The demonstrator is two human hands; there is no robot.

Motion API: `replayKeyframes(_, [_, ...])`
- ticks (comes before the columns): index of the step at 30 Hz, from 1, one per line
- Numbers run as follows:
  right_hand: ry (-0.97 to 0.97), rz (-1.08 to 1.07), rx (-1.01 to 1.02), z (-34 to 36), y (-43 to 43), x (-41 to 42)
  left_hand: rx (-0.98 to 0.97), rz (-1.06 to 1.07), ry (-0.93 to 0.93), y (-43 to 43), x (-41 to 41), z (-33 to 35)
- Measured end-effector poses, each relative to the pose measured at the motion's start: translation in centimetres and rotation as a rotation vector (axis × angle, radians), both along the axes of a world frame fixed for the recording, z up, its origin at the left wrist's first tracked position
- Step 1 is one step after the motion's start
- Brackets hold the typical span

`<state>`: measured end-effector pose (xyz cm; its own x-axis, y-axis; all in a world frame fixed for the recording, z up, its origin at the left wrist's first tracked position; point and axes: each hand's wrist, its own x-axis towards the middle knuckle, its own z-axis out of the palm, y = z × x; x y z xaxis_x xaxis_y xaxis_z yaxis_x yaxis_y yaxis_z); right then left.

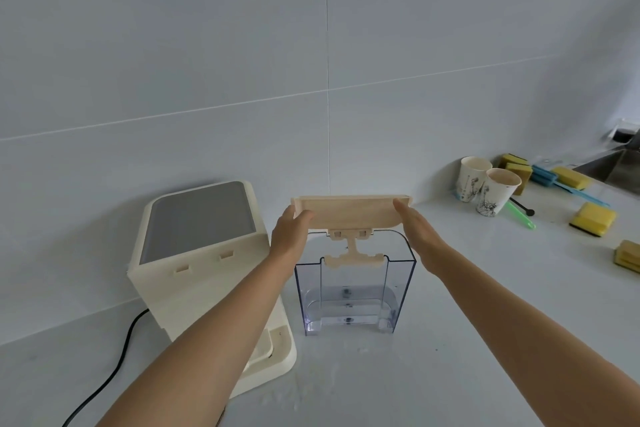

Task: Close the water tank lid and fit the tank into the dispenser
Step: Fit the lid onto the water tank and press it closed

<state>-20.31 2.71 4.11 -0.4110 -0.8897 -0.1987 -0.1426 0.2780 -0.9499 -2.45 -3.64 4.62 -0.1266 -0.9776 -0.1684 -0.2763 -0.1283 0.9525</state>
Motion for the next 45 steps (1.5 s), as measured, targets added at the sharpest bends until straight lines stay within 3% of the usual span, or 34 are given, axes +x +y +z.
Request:
replayKeyframes(3, [-0.047, 0.001, -0.024, -0.7, 0.8, 0.0, -0.042, 0.013, 0.101, 1.4, 0.9, -0.4])
replayKeyframes(8, [-0.095, -0.038, -0.022, -1.6, 2.2, 0.3, -0.070, 0.024, 0.110, 3.7, 2.0, -1.6])
replayKeyframes(18, [-0.029, -0.094, -0.053, -3.6, 4.2, 1.3, -0.036, 0.153, 0.118, 5.5, 2.3, -3.2])
replayKeyframes(30, [0.023, -0.085, -0.043, -4.6, 4.8, 1.7, 0.021, 0.156, 0.119, 5.8, 2.4, -4.8])
replayKeyframes(36, [-0.095, -0.126, 0.083, -3.7, 3.7, 0.0, 0.254, 0.168, 0.178, 5.3, 2.6, -4.1])
replayKeyframes(41, [-0.112, -0.062, 0.188, -1.6, 2.2, -0.4, 0.577, 0.063, 0.167, 5.3, 2.3, -3.5])
replayKeyframes(45, [-0.146, -0.013, 0.220, -0.9, 1.3, -0.2, 0.697, 0.008, 0.188, 4.9, 1.8, -3.7])
